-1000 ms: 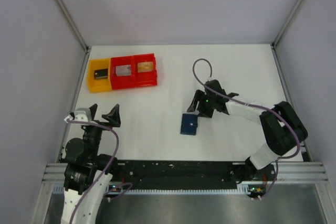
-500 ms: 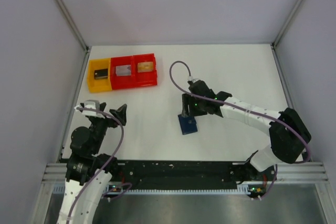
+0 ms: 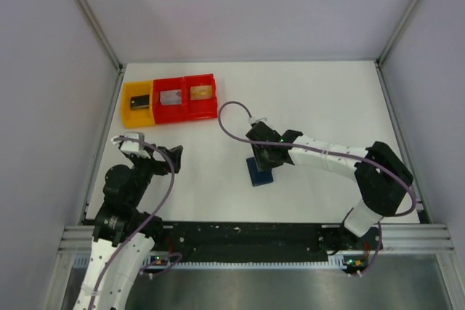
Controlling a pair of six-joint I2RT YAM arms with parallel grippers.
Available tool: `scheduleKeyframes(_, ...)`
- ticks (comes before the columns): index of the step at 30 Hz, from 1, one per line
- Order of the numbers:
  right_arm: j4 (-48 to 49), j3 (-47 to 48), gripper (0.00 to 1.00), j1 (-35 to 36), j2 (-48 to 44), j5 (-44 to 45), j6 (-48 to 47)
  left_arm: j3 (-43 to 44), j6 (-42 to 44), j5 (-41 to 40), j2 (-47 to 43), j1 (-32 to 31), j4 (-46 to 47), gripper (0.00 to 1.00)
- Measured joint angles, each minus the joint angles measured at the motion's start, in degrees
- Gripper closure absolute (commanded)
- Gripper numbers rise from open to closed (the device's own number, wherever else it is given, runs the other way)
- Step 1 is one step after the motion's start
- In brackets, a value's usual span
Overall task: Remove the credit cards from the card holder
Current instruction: Move the card holder to the center of the board.
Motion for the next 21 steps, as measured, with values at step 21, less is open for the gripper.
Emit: scheduleKeyframes(21, 4.2, 0.5, 0.94, 0.2, 5.4, 2.2, 1.2, -2.8, -28.5, 13.5, 30.8, -6.7, 8.4, 0.01)
